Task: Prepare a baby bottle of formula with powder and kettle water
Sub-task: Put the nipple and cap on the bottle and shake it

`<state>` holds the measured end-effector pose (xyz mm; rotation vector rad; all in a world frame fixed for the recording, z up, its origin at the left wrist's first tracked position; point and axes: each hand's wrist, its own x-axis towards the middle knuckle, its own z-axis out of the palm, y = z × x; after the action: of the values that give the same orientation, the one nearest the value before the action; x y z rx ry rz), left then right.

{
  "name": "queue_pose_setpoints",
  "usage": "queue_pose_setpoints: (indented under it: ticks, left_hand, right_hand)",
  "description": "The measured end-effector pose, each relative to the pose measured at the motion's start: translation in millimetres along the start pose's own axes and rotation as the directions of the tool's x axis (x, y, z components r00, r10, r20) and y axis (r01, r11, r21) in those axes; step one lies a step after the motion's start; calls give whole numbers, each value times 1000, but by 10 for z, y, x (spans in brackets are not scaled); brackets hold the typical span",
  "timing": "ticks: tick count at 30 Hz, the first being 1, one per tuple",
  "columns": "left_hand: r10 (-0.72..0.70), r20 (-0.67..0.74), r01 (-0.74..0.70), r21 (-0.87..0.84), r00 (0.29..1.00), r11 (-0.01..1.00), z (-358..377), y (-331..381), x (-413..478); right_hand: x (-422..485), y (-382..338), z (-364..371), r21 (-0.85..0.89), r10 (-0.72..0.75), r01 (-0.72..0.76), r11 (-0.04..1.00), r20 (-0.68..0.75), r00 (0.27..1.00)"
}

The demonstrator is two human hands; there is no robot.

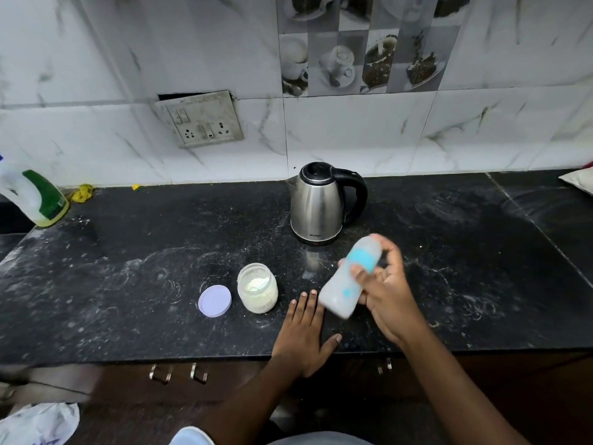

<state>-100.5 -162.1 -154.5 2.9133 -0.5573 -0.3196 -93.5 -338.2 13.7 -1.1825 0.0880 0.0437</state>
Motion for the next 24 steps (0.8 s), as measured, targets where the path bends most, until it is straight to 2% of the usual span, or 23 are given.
queue_pose_setpoints:
  ticks: [2, 3, 6, 7, 10, 11, 14, 15, 16, 18, 19, 20, 22, 23, 24]
  left_hand:
    - [-6, 4, 6, 4, 1000, 1000, -15, 7, -4]
    - [-4, -3, 4, -3, 1000, 1000, -14, 7, -8]
    - [5, -4, -5, -14, 1000, 1000, 5, -2, -13]
    - [2, 4, -2, -9, 1000, 1000, 2, -2, -12]
    - [-6, 12, 6, 1, 1000, 1000, -26, 14, -11]
    - [-4, 9, 4, -2, 1000, 1000, -25, 15, -11]
    - [13, -9, -13, -15, 1000, 1000, -10, -2, -10]
    - [14, -7, -14, -15, 1000, 1000, -9, -2, -9]
    - [11, -1, -11, -16, 1000, 1000, -9, 1, -12]
    - [0, 2, 0, -14, 1000, 1000, -16, 12, -11]
    - [-6, 2, 6, -11, 1000, 1000, -17, 11, -10]
    - [-7, 3, 7, -9, 1000, 1000, -16, 8, -10]
    - [-3, 8, 3, -10, 1000, 1000, -16, -1, -11]
    - [-2, 12, 2, -10, 1000, 1000, -16, -1, -12]
    - [-4, 17, 4, -8, 1000, 1000, -19, 3, -13]
  right_hand:
    - [45, -35, -18, 88, -57, 69, 994, -132, 990]
    - [46, -48, -24, 74, -48, 58, 996, -125, 991]
    - [1, 0, -92, -99, 44, -34, 995, 105, 994]
    - [-11, -18, -88, -91, 35, -25, 996, 113, 993]
    - [41, -82, -106, 97, -36, 44, 994, -87, 996]
    - [43, -97, -113, 103, -31, 41, 994, -96, 995]
    - [-14, -41, -139, -127, 90, -70, 989, 163, 982]
    - [-26, -24, -135, -151, 92, -63, 986, 194, 977]
    - [-25, -31, -107, -117, 56, -37, 992, 158, 986]
    - [22, -56, -88, 51, -6, 8, 999, -29, 1000]
    - [36, -70, -77, 91, -11, 18, 996, -71, 997]
    - [34, -67, -66, 78, -1, 5, 997, -46, 999]
    - [4, -46, -71, -72, 55, -48, 996, 103, 993]
    - [0, -42, -77, -95, 55, -42, 995, 130, 990]
    - [7, -51, -74, -71, 20, -13, 997, 98, 995]
